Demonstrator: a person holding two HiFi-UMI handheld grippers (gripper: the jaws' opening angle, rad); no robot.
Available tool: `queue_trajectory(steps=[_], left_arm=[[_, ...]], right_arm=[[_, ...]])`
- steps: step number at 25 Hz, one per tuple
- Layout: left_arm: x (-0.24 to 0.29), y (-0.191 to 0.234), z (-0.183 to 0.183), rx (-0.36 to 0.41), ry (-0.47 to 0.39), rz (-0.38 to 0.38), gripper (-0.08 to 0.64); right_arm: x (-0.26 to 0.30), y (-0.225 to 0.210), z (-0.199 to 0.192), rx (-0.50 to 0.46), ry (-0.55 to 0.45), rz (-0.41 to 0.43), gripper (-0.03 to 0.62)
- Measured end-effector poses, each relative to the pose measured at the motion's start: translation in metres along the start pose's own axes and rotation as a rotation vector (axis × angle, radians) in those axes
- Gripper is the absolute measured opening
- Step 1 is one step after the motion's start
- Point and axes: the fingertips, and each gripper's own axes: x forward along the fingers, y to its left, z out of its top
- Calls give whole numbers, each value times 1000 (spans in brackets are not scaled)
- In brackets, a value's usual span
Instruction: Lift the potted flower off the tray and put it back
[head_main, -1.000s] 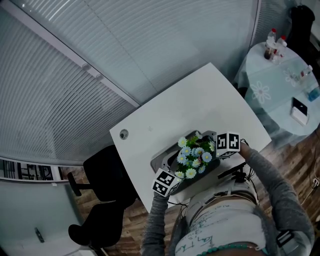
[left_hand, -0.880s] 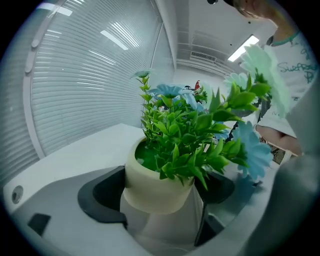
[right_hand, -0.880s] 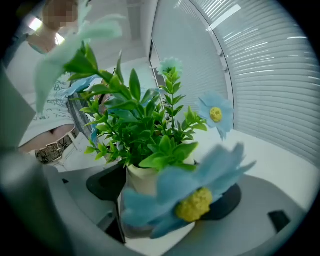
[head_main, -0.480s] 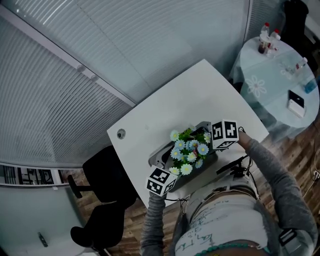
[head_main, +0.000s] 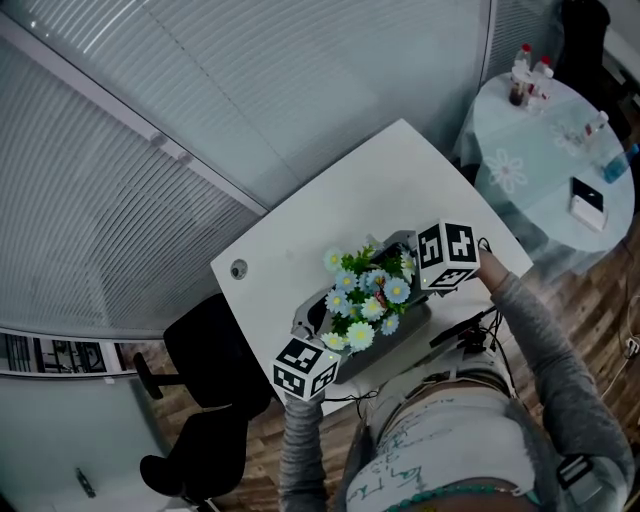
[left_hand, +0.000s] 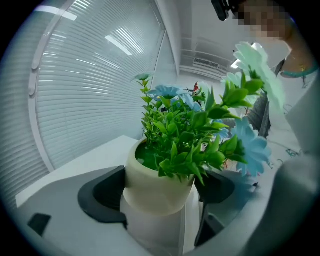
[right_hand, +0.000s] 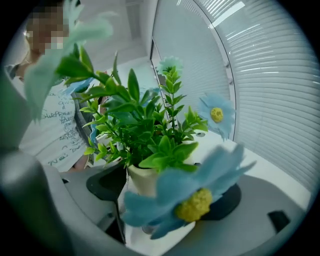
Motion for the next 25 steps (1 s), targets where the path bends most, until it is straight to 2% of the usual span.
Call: queue_trajectory(steps=[14,25], left_arm=[[-19,-12,28,-8,-37,6,442],[-20,-14,31,-5,-38,4,443]], right_arm=[[-22,15,30,-22,-9,-13,397],[-24,15,31,-25,0,-21,397]])
